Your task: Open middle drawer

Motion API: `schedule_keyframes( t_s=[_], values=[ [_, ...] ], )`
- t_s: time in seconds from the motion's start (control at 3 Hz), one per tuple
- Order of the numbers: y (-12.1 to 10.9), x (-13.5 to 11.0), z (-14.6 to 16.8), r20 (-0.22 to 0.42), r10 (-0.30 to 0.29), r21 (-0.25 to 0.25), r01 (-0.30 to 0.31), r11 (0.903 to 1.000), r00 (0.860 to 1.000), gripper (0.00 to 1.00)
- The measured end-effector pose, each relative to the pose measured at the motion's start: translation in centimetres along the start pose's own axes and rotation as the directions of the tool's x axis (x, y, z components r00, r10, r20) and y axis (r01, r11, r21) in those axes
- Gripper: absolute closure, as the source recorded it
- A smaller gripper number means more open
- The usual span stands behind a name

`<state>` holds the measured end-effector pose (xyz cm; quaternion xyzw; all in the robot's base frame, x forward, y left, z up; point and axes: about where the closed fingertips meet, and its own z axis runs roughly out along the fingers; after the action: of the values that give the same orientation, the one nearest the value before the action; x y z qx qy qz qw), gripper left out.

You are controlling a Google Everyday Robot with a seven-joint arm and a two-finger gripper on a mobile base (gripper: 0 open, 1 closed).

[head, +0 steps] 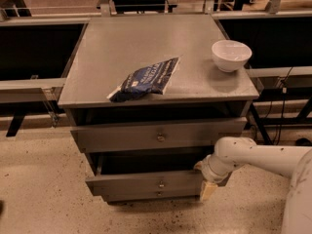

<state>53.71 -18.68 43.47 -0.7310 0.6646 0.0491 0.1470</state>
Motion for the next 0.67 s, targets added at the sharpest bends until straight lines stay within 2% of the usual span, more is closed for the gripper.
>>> schedule_keyframes(
  t_s=[0.33,0.67],
  values=[
    [0.0,0.0,0.0,0.0,0.0,0.0,0.0,1.0,1.0,0.0],
    [0.16,-0.02,0.16,0.001,0.001,-0.008,-0.001,1.0,1.0,0.0]
  ],
)
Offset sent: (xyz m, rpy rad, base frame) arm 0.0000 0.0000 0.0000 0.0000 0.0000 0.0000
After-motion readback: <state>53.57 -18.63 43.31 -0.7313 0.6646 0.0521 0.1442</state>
